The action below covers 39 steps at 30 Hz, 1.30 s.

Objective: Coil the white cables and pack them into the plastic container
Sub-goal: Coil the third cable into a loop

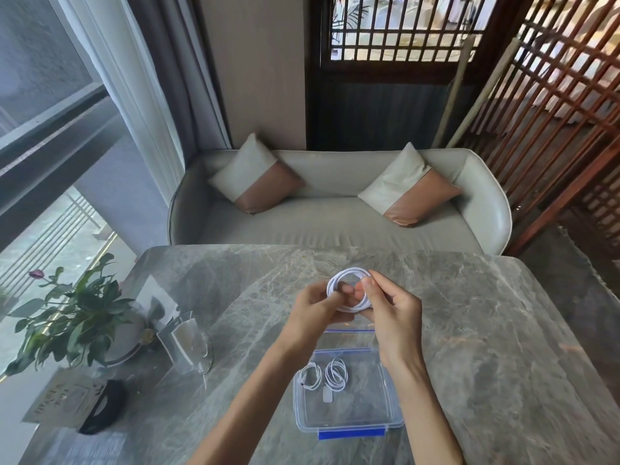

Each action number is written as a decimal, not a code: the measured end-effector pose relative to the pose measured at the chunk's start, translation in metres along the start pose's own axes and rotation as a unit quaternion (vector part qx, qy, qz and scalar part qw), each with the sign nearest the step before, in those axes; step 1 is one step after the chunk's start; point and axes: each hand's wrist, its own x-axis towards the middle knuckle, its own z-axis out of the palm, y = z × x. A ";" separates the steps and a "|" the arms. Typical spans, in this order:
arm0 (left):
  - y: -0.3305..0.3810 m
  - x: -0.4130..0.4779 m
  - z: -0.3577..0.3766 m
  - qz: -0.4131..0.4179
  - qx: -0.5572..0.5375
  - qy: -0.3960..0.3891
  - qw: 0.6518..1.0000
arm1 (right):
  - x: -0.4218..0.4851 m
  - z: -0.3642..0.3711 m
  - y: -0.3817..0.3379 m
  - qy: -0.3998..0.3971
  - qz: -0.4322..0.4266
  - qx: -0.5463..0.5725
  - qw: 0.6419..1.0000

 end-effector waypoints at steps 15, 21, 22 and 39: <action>0.011 -0.010 -0.027 0.044 0.100 -0.006 0.994 | 0.013 -0.001 -0.019 0.025 -0.061 -0.086 0.994; 0.026 -0.002 -0.024 0.102 0.142 -0.013 0.984 | 0.005 0.008 -0.025 -0.060 -0.030 -0.100 0.993; 0.024 -0.001 -0.022 0.113 0.154 0.005 0.982 | 0.005 0.007 -0.025 -0.059 -0.030 -0.104 0.992; 0.016 -0.002 -0.006 0.168 0.251 0.081 0.950 | 0.018 -0.007 -0.010 -0.184 0.132 0.020 0.974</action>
